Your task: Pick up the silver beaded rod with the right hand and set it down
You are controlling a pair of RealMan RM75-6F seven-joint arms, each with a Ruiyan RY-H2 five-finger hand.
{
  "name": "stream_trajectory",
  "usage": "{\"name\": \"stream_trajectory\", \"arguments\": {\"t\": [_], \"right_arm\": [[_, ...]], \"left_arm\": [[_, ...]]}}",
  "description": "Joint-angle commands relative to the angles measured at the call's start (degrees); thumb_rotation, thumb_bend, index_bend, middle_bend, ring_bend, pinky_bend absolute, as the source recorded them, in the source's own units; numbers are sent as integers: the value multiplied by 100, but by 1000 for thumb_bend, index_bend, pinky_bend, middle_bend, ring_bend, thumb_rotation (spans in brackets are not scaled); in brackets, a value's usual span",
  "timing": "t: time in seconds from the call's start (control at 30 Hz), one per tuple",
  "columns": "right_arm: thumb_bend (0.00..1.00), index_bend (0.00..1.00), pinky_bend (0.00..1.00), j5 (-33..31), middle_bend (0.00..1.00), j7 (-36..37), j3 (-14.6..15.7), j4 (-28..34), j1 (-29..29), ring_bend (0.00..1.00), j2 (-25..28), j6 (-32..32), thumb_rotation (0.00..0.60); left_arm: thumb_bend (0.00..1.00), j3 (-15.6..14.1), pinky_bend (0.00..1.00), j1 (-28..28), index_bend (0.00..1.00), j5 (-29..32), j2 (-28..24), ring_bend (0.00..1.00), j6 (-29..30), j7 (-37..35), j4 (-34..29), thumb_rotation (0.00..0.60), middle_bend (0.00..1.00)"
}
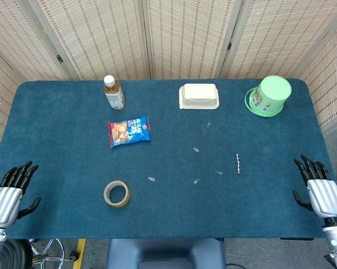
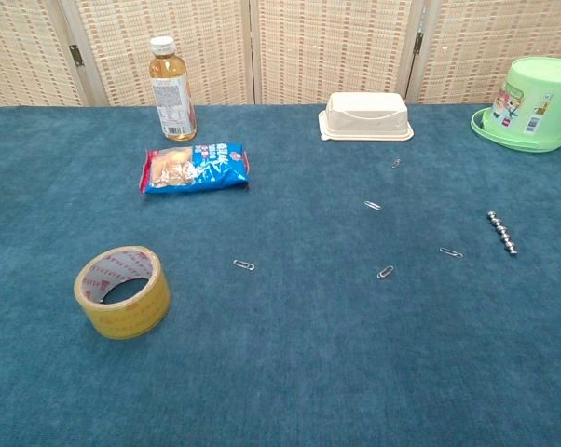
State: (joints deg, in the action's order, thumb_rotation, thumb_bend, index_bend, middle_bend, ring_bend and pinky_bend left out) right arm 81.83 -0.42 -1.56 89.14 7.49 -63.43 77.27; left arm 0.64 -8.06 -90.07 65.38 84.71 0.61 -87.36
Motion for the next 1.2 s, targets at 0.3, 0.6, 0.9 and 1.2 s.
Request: {"name": "stream_trajectory", "arguments": {"t": [0.3, 0.6, 0.9, 1.2], "right_arm": [[411, 8, 0, 226, 0, -75, -8, -236, 223, 0, -195, -226, 600], [411, 53, 0, 1180, 0, 742, 140, -1625, 896, 0, -549, -610, 600], [411, 185, 0, 2215, 0, 1251, 458, -3642, 1529, 0, -1436, -378, 600], [411, 280, 0, 2675, 0, 1981, 820, -5611, 1860, 0, -2477, -27, 600]], "left_arm": [[392, 30, 80, 56, 0, 43, -16, 114, 89, -44, -8, 600, 61], [392, 84, 73, -23, 0, 224, 14, 114, -140, 43, 45, 600, 61], [392, 137, 74, -56, 0, 387, 44, 114, -258, 114, 58, 600, 61], [392, 157, 74, -81, 0, 434, 41, 114, -312, 88, 75, 600, 61]]}}
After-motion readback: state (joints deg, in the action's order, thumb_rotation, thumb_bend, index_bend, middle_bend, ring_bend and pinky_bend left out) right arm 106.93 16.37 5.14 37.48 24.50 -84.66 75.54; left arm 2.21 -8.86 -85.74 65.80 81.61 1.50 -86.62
